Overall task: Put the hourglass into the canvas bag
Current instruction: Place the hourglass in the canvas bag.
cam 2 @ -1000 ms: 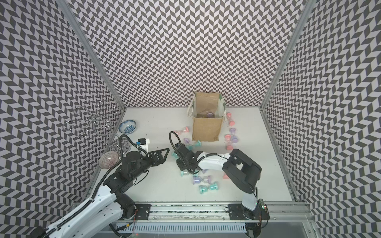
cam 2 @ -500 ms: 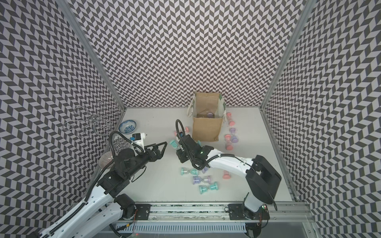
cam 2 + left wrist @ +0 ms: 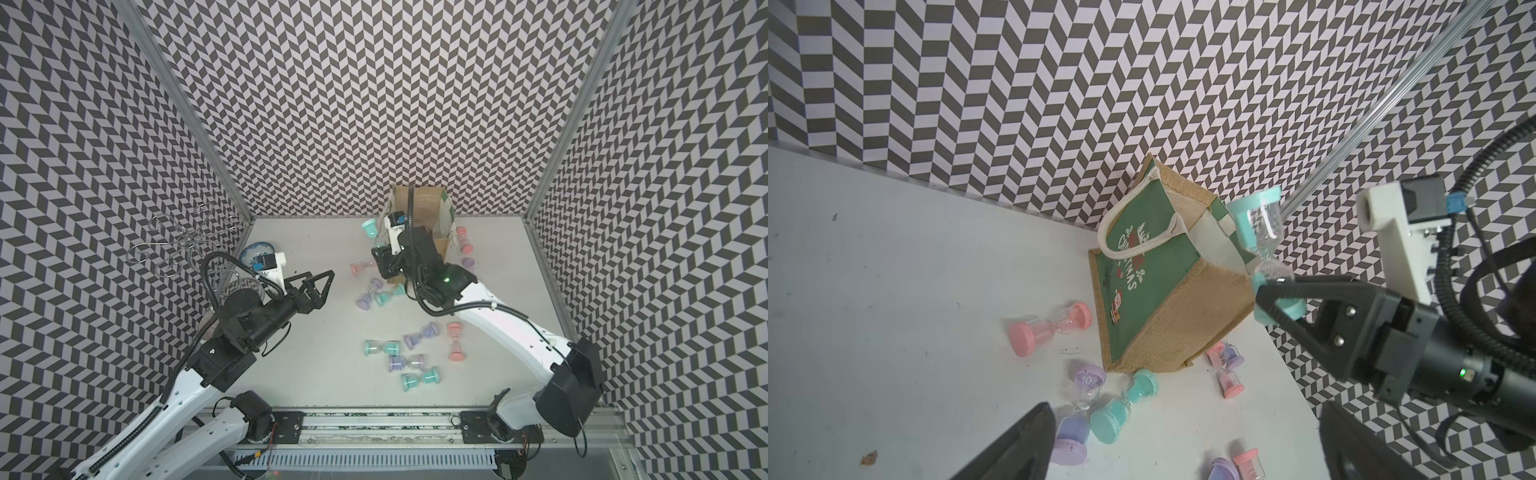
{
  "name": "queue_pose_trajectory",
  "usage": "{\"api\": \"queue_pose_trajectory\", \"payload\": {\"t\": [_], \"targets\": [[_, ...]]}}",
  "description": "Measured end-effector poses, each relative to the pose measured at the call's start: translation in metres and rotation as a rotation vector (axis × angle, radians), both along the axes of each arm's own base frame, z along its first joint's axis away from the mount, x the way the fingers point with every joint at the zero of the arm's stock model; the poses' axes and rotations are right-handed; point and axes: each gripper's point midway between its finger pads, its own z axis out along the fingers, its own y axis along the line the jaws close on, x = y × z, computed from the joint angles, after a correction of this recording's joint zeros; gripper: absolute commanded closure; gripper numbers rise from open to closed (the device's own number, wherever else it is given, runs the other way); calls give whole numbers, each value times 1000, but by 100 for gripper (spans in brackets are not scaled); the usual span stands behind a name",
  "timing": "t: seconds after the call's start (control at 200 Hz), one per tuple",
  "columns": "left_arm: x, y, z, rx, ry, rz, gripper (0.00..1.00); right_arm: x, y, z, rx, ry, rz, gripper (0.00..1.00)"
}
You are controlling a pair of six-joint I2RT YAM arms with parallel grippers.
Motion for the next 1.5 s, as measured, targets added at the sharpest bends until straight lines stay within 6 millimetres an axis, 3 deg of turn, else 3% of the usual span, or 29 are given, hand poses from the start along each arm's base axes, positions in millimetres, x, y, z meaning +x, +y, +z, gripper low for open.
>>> {"api": "queue_pose_trajectory", "payload": {"t": [0.135,0.27,0.441,0.616,0.811,0.976,1.151,1.287,1.502], "targets": [[8,-10,2,13,-1,-23,1,30,-30,22,11,-34,-88,72],[16,-23,3,20,3,-63,1,62,-52,24,-6,-34,-167,72],[29,-40,-2,26,12,-103,1,98,-68,-1,-62,15,-230,72],[42,-54,-19,40,44,-135,1,129,-78,-32,-111,80,-265,72],[52,-67,-40,59,86,-163,1,156,-83,-48,-133,111,-283,72],[57,-71,-51,73,104,-166,1,174,-83,-67,-145,137,-286,72],[63,-74,-59,87,114,-167,1,191,-81,-107,-179,198,-286,71],[64,-75,-64,94,122,-168,1,191,-85,-138,-212,257,-289,69],[65,-75,-61,93,111,-166,1,185,-90,-165,-234,311,-287,68]]}}
